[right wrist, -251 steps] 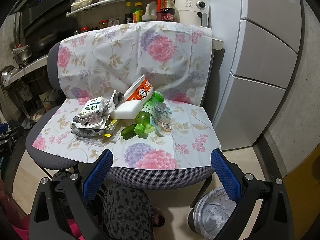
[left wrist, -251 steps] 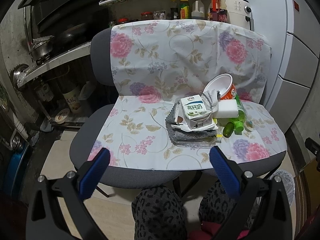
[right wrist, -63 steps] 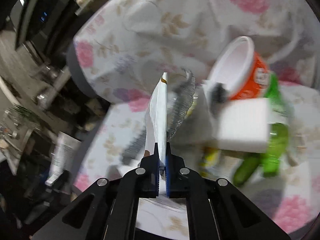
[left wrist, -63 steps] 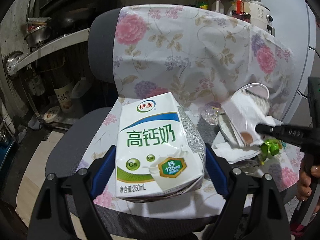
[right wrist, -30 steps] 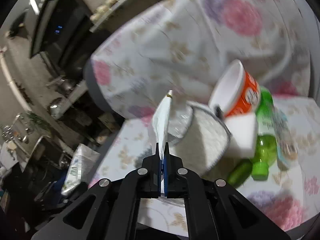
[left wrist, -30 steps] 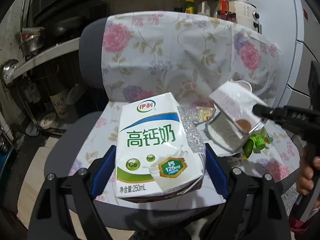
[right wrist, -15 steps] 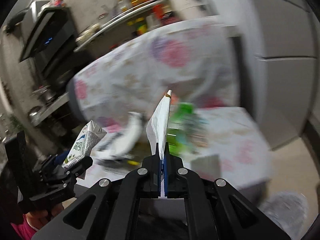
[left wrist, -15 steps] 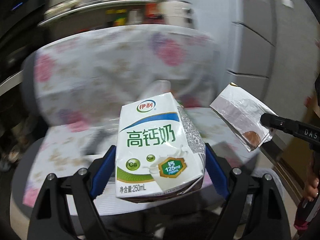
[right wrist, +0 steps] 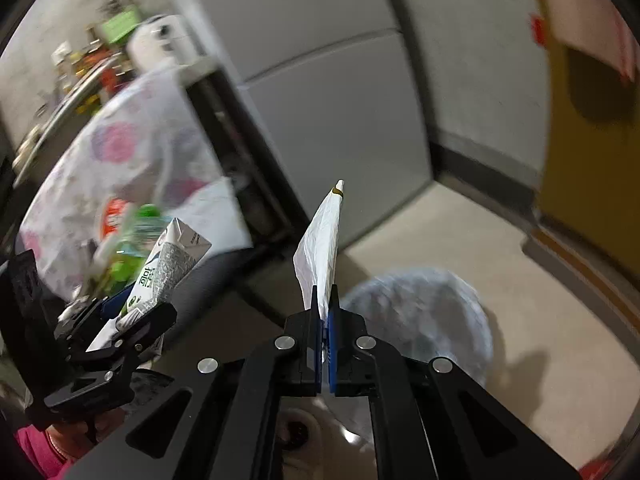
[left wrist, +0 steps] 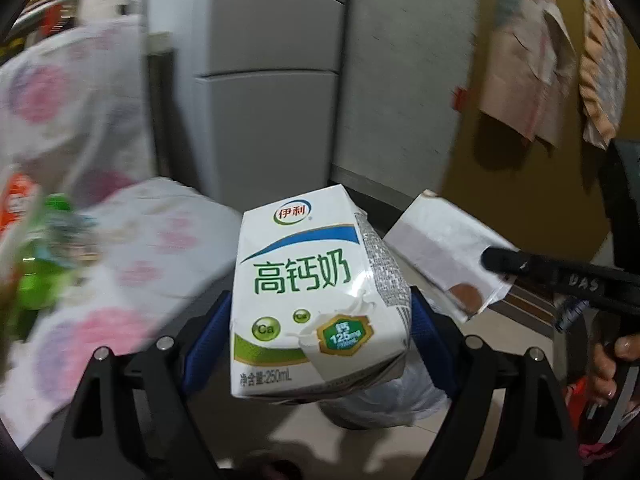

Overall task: Collect trash
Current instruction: 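Carry the carton and wrapper over the trash bin with both grippers, then open both grippers to drop the carton and wrapper into the bin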

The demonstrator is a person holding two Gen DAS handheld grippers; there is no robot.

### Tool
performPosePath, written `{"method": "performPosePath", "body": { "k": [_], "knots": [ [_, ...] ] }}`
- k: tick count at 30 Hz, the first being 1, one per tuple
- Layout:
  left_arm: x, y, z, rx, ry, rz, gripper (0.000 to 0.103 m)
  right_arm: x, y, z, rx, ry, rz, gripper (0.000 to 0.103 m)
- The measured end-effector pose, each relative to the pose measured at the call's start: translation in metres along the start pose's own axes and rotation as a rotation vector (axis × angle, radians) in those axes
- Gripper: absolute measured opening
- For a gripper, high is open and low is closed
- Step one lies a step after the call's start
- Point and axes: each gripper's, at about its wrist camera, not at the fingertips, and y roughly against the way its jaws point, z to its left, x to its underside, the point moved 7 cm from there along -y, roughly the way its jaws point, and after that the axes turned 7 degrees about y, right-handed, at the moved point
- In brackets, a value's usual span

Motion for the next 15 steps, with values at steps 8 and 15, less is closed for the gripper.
{"method": "performPosePath", "body": {
  "k": [8,15],
  "knots": [
    [0.017,-0.065,-0.038,0.07,-0.031,0.124,0.086,0.033,-0.04,-0.069,0.089,-0.143,0.09,0.007],
    [0.014,-0.068,-0.021,0.042,-0.001,0.141,0.096,0.043,-0.045,-0.09,0.074,-0.214,0.122,0.04]
  ]
}}
